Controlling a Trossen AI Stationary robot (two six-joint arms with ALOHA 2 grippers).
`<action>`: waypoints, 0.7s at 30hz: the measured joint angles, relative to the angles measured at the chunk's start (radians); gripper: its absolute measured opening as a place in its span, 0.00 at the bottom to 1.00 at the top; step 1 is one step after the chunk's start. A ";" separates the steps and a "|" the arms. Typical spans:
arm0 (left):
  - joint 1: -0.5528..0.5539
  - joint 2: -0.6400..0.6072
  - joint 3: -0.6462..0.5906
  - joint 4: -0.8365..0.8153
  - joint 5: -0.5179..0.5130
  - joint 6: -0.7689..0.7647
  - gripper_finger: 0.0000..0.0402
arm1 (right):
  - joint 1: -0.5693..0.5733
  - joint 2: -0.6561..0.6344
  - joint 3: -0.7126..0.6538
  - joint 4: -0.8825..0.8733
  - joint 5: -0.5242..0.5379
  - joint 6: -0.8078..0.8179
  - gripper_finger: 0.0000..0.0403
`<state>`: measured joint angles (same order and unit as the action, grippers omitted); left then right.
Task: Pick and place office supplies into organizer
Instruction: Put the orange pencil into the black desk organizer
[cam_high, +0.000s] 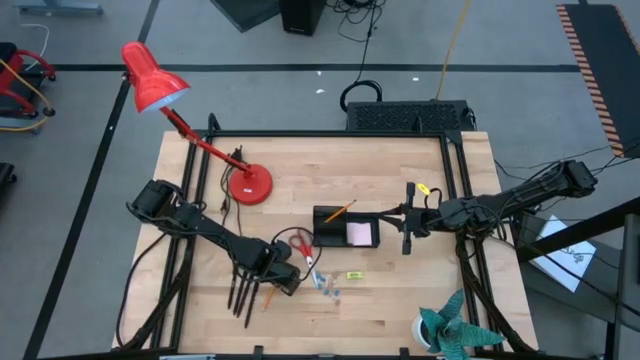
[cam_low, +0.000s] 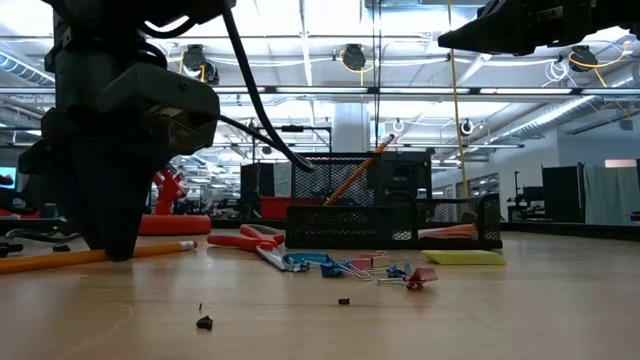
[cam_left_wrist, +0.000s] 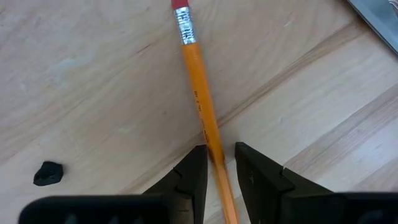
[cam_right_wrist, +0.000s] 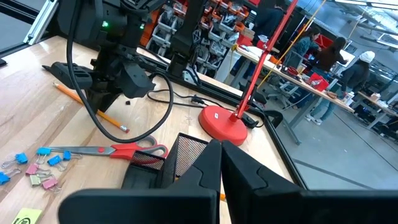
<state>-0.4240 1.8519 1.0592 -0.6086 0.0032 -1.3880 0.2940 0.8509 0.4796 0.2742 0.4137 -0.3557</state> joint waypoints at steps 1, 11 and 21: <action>0.000 0.000 0.000 0.000 0.000 -0.001 0.23 | 0.000 0.000 0.000 0.000 0.000 0.000 0.01; 0.004 0.000 -0.001 0.020 0.002 0.010 0.04 | 0.000 0.000 0.000 0.001 0.000 0.001 0.01; 0.004 0.001 -0.002 0.024 -0.005 0.020 0.11 | 0.000 0.000 0.000 0.002 0.000 0.001 0.01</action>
<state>-0.4198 1.8526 1.0576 -0.5842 -0.0017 -1.3682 0.2943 0.8509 0.4793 0.2760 0.4137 -0.3550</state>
